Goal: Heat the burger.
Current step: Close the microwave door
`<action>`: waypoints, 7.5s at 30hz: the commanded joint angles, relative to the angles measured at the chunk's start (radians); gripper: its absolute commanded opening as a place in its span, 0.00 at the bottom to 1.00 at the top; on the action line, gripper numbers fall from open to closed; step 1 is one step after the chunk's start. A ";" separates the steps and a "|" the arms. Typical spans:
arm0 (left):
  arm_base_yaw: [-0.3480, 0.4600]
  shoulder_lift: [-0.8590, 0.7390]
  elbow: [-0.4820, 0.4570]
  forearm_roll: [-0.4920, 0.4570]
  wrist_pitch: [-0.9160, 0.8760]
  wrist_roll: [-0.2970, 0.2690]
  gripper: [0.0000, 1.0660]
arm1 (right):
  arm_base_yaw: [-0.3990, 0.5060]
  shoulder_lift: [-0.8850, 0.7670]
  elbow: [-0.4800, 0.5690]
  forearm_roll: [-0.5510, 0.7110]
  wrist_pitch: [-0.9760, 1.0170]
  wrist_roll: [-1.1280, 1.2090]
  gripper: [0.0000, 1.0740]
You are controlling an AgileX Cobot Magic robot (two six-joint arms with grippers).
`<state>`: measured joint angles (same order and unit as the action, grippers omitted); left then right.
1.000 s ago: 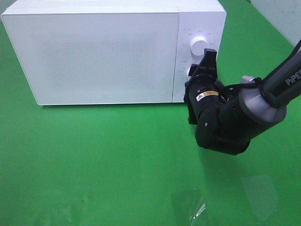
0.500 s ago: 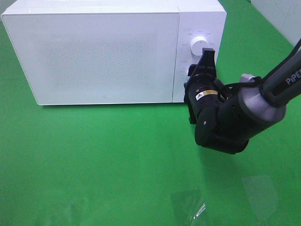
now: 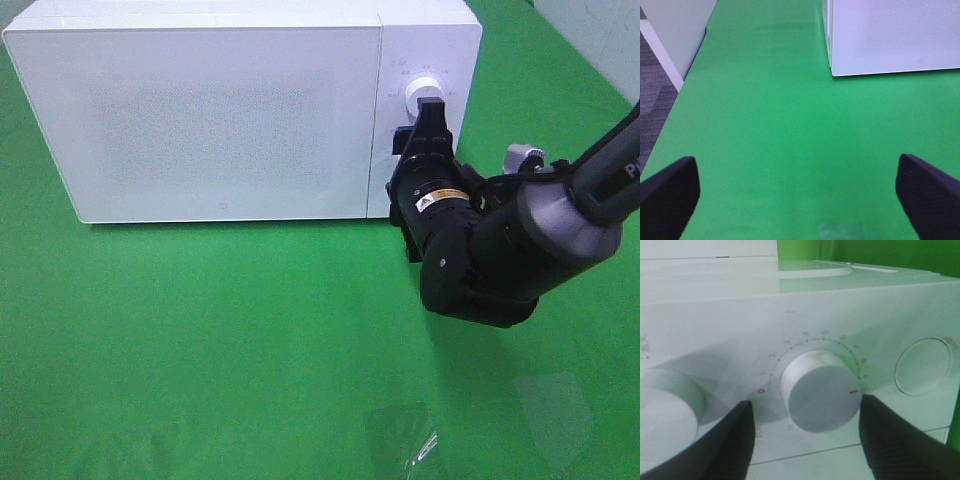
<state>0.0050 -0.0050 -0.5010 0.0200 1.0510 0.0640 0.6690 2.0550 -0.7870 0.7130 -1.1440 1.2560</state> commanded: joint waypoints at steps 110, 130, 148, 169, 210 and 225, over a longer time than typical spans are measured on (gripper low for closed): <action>0.000 -0.023 0.002 -0.004 -0.013 -0.003 0.94 | -0.623 -2.069 0.280 -0.672 2.144 -1.217 0.71; 0.000 -0.019 0.002 -0.004 -0.013 -0.003 0.94 | -0.658 -2.084 0.280 -0.667 2.144 -1.221 0.71; 0.000 -0.019 0.002 -0.004 -0.013 -0.003 0.94 | -0.658 -2.084 0.280 -0.667 2.144 -1.221 0.71; 0.000 -0.019 0.002 -0.004 -0.013 -0.003 0.94 | -0.658 -2.084 0.280 -0.667 2.143 -1.221 0.71; -0.001 -0.018 0.002 -0.008 -0.013 -0.006 0.94 | -0.658 -2.084 0.280 -0.667 2.143 -1.220 0.71; -0.001 0.075 -0.045 -0.020 -0.217 -0.098 0.83 | -0.658 -2.084 0.280 -0.667 2.143 -1.220 0.71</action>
<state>0.0050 0.0680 -0.5380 0.0120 0.8640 -0.0210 0.0140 -0.0060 -0.5080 0.0510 1.0020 0.0320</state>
